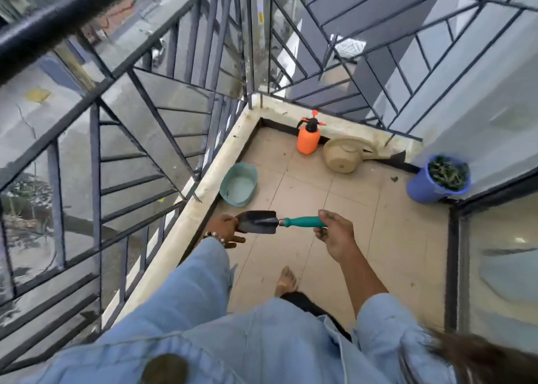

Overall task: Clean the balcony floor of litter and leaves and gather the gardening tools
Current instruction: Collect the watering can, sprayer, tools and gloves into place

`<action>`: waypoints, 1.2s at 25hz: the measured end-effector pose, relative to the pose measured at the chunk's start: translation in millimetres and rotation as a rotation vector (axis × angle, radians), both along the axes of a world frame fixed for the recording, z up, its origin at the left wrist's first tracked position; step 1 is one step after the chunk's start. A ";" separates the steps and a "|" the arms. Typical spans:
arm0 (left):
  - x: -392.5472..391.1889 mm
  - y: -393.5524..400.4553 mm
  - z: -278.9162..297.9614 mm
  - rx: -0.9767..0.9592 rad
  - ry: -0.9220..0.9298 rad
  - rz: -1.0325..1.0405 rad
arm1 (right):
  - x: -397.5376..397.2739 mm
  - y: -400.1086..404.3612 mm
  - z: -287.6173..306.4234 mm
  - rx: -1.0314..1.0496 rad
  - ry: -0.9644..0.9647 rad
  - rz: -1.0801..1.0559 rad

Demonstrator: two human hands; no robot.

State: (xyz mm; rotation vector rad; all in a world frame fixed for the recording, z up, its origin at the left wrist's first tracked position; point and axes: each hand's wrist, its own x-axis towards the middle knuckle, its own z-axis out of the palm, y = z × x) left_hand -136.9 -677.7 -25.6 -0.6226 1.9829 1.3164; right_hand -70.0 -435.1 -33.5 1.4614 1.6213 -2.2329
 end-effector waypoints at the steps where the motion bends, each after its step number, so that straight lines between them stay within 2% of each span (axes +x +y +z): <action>1: -14.0 14.1 2.4 0.012 0.027 0.028 | -20.8 14.9 6.5 0.000 0.010 0.016; 4: -55.2 54.8 2.5 0.050 0.047 0.114 | -82.1 55.2 13.4 0.012 0.005 0.037; 11: -150.7 80.7 -18.9 0.061 -0.096 0.250 | -200.9 82.9 -1.8 -0.110 -0.033 0.130; 15: -218.1 84.3 -35.6 0.044 -0.114 0.318 | -283.4 91.2 -10.8 -0.093 -0.074 0.264; 19: -253.7 79.9 -52.8 0.009 -0.130 0.415 | -355.8 86.1 -14.6 -0.006 -0.133 0.453; 25: -275.1 74.3 -88.9 0.002 -0.171 0.765 | -431.5 66.3 -57.6 0.055 -0.183 0.746; 30: -277.7 70.7 -158.8 -0.042 -0.205 0.939 | -476.5 49.3 -134.2 0.050 -0.193 0.814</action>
